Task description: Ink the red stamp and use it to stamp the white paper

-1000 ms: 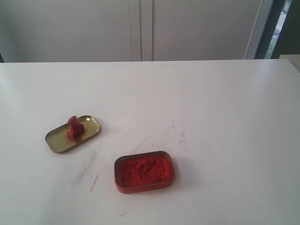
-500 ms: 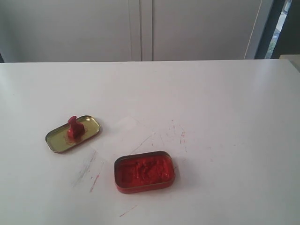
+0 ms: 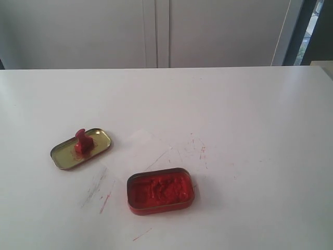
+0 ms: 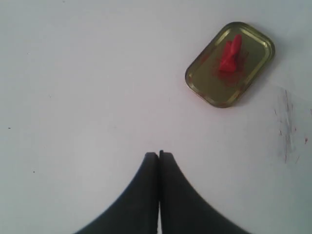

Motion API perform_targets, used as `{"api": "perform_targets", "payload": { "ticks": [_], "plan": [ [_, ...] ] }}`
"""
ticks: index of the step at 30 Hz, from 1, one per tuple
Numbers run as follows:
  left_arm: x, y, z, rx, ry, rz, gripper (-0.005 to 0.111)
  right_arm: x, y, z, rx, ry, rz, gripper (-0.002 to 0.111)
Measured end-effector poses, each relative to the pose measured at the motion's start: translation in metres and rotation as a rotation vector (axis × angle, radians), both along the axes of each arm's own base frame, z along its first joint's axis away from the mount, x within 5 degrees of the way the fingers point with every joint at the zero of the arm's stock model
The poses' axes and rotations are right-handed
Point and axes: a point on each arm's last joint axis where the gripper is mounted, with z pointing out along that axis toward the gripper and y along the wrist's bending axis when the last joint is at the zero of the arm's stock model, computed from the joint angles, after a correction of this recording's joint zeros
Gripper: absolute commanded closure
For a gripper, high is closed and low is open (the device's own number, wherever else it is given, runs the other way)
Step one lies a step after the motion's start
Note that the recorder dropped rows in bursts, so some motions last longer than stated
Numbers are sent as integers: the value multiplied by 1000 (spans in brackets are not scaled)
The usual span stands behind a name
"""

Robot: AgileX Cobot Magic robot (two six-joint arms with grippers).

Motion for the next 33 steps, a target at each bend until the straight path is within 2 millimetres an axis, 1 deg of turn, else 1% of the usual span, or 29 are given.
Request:
{"api": "perform_targets", "payload": {
  "ticks": [5, 7, 13, 20, 23, 28, 33],
  "plan": [
    [15, -1, -4, 4, 67, -30, 107, 0, 0, 0, 0, 0, 0, 108],
    [21, -1, -2, 6, 77, -37, 107, 0, 0, 0, 0, 0, 0, 108],
    [39, -2, 0, 11, 180, -70, 107, 0, 0, 0, 0, 0, 0, 108],
    [60, -5, 0, -16, 211, -78, 107, 0, 0, 0, 4, 0, -1, 108],
    [73, -14, -1, -26, 235, -113, 107, 0, 0, 0, 6, 0, -2, 108],
    [86, -34, 2, -15, 242, -187, 107, 0, 0, 0, 6, 0, -2, 108],
    [100, -48, 1, -5, 266, -234, 107, 0, 0, 0, 6, 0, -2, 108]
  ]
}}
